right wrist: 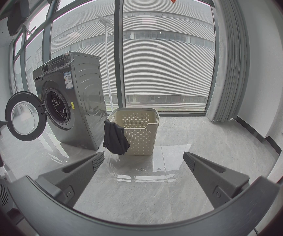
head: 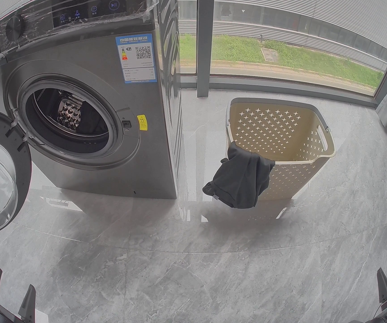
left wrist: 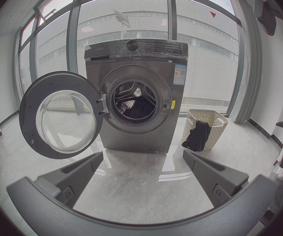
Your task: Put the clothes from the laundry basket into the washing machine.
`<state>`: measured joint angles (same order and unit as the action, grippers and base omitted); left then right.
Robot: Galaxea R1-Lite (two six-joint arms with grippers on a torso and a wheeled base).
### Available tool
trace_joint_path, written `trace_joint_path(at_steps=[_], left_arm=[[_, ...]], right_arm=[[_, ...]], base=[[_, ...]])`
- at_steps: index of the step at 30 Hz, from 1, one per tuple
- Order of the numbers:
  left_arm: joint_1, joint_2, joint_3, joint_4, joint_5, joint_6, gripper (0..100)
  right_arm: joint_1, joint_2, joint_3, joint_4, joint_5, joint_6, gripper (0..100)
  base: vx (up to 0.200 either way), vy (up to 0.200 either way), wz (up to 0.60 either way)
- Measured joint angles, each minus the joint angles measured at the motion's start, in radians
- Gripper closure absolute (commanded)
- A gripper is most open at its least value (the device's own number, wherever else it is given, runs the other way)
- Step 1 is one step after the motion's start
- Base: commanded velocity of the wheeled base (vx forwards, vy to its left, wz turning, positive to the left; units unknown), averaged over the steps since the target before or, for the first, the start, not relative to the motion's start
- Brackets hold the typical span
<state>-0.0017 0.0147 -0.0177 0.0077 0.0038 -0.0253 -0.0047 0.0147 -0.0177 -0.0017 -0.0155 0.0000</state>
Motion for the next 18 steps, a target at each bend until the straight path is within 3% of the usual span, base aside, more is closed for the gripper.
trace_joint_path(at_steps=[5, 11, 18], left_arm=[[0.0, 0.0, 0.0, 0.0, 0.0, 0.0, 0], [0.0, 0.0, 0.0, 0.0, 0.0, 0.0, 0], [0.0, 0.001, 0.0, -0.001, 0.0, 0.002, 0]], right_arm=[[0.0, 0.0, 0.0, 0.0, 0.0, 0.0, 0], [0.0, 0.0, 0.0, 0.0, 0.0, 0.0, 0], [-0.001, 0.001, 0.0, 0.001, 0.0, -0.001, 0]], base=[[0.2, 0.0, 0.0], [0.0, 0.0, 0.0], [0.0, -0.2, 0.0]])
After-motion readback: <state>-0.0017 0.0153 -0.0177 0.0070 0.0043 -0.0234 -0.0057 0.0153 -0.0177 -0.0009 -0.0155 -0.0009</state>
